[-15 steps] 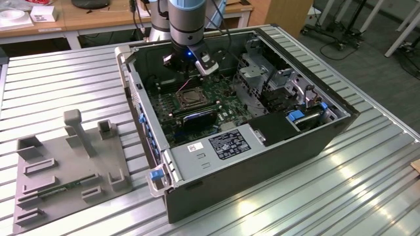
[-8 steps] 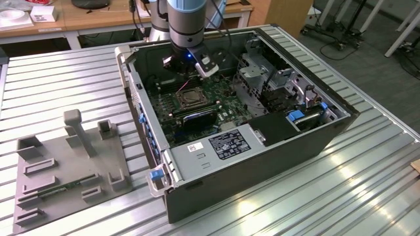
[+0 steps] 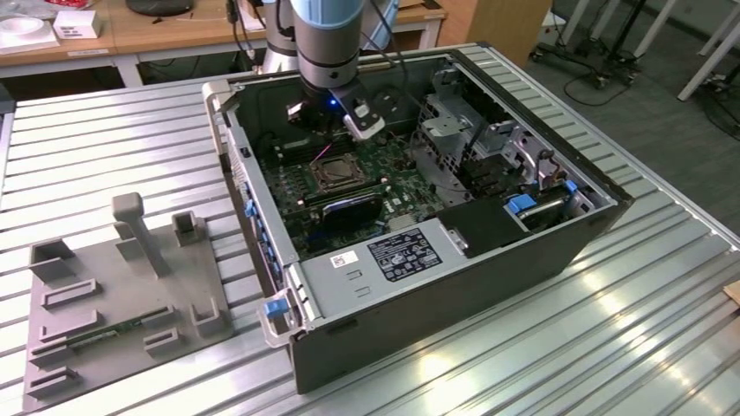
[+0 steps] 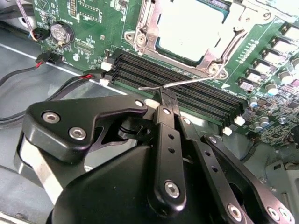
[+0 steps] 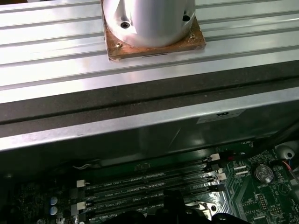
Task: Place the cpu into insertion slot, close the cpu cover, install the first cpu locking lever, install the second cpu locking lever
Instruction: 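Install the first cpu locking lever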
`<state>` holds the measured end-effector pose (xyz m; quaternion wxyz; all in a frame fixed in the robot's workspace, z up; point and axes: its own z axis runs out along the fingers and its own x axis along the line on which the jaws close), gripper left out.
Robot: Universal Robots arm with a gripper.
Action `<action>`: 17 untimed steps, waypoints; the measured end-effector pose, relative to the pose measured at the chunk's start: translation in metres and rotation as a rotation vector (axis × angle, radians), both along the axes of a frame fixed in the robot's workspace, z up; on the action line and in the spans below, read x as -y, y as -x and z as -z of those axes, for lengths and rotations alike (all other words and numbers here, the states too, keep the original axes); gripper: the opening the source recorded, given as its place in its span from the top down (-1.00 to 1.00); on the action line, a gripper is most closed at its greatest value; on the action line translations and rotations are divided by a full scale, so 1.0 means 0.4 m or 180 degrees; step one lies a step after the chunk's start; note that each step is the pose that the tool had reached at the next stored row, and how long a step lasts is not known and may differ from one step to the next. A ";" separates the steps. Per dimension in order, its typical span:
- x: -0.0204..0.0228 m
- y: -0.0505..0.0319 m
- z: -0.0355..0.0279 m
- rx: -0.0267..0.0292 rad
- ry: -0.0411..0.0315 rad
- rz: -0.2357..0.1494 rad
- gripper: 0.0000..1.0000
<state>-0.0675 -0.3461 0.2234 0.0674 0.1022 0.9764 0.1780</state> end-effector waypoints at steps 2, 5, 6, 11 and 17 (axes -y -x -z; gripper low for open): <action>0.000 0.002 0.001 0.0003 -0.0001 0.0000 0.79; 0.001 0.004 0.003 0.0008 0.0000 0.0000 0.79; 0.001 0.004 0.004 0.0010 0.0000 0.0000 0.79; 0.003 0.005 0.012 0.0026 -0.0001 0.0000 0.79; 0.003 0.005 0.012 0.0028 -0.0006 0.0000 0.79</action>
